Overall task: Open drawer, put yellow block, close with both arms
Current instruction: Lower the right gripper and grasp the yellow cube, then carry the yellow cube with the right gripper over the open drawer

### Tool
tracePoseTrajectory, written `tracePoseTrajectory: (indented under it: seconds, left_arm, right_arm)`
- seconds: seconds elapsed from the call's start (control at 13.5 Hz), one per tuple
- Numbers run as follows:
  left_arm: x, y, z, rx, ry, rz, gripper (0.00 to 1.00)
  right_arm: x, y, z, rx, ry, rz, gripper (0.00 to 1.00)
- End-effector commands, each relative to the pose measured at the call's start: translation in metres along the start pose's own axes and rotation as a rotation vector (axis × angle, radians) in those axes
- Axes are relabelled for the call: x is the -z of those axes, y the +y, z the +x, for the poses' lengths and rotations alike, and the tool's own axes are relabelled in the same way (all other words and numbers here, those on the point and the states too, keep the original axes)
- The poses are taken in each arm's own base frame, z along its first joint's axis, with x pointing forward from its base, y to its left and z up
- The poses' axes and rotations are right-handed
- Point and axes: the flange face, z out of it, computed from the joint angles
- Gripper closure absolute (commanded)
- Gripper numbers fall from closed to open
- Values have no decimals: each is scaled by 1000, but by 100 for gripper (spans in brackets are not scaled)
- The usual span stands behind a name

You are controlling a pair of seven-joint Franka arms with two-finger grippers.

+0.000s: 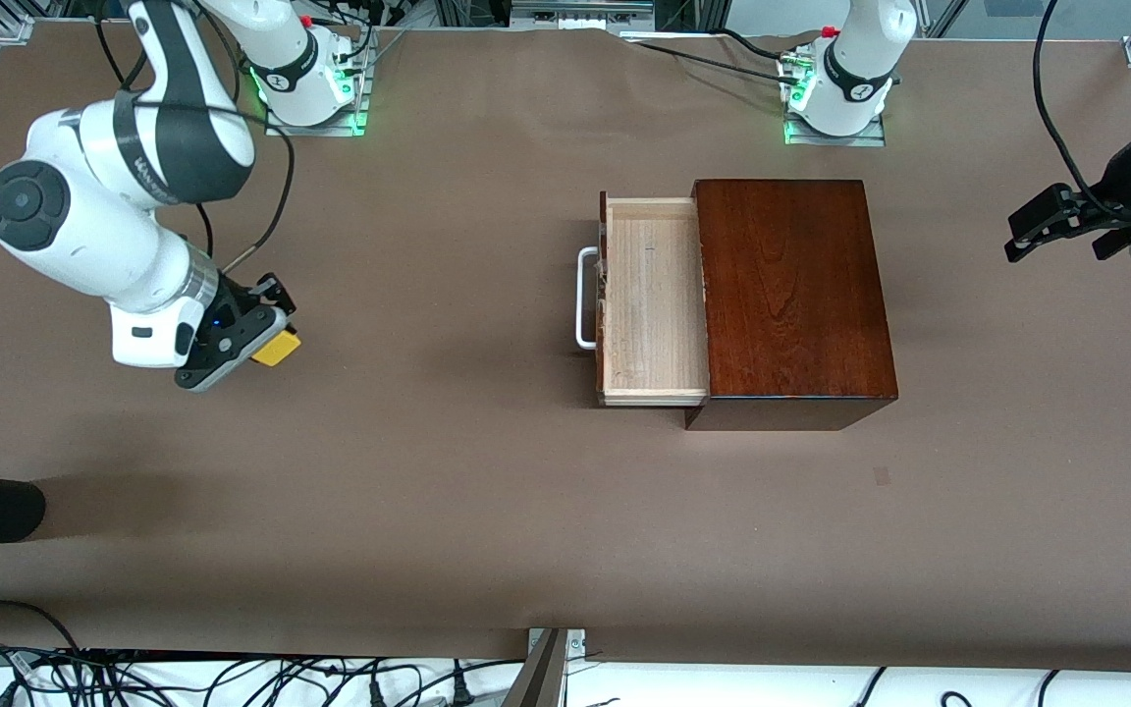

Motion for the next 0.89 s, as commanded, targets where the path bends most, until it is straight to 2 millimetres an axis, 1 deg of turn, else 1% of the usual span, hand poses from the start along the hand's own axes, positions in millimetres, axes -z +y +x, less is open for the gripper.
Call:
tracePoseTrajectory:
  seconds: [0.0, 0.22, 0.3, 0.52, 0.59, 0.74, 0.81]
  left_arm:
    - [5, 0, 5, -15, 5, -24, 0]
    - [5, 1, 5, -15, 5, -24, 0]
    - [5, 1, 5, -15, 5, -24, 0]
    - [5, 1, 5, -16, 5, -22, 0]
    - [4, 2, 5, -18, 4, -22, 0]
    - [5, 1, 5, -16, 5, -22, 0]
    - [4, 1, 5, -15, 4, -24, 0]
  right_arm:
    - [21, -29, 22, 8, -5, 34, 90]
    - [39, -75, 48, 23, 12, 41, 93]
    - [42, -92, 56, 27, 19, 39, 93]
    - [46, -132, 77, 50, 26, 35, 93]
    - [44, -145, 83, 75, 13, 39, 93]
    - [51, -162, 93, 105, 16, 45, 93]
    - [51, -177, 98, 129, 18, 46, 93]
